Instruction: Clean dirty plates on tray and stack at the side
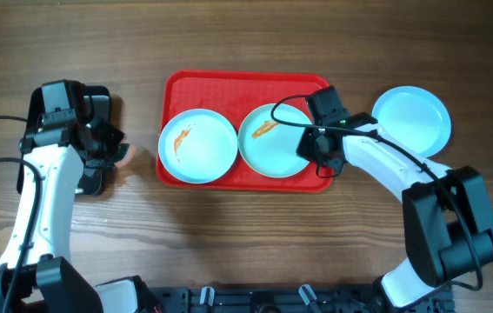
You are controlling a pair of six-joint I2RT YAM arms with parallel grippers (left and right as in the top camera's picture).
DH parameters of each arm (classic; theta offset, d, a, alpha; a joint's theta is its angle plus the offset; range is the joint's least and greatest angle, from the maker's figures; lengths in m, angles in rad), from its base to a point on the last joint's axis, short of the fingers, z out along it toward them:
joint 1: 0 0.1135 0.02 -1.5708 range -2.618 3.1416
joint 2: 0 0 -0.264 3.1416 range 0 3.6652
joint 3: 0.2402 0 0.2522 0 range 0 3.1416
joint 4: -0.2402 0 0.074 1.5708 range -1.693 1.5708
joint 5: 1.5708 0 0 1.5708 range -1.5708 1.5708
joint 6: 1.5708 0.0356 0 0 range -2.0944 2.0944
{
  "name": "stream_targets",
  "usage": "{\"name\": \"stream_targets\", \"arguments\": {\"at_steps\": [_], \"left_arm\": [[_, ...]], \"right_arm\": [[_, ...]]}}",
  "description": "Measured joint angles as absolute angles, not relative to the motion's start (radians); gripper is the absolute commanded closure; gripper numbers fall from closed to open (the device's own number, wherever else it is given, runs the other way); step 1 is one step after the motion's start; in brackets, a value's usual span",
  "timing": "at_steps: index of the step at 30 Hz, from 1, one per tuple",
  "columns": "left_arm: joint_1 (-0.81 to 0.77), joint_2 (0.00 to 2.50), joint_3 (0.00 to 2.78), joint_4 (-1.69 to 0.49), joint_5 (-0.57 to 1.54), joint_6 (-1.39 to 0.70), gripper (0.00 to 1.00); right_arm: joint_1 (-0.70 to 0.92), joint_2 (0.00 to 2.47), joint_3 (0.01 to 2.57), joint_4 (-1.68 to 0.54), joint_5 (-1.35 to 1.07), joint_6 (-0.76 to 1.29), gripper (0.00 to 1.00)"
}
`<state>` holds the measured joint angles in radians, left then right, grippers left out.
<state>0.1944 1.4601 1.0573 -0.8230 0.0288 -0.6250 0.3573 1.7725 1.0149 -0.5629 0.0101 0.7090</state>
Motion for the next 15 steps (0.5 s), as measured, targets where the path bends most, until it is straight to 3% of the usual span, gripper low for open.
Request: {"name": "stream_targets", "arguments": {"at_steps": [15], "left_arm": [[0.194,1.46,1.057,-0.823,0.029,-0.625,0.96]], "right_arm": [[0.357,1.773,1.015,-0.41,0.144,0.091,0.96]]}}
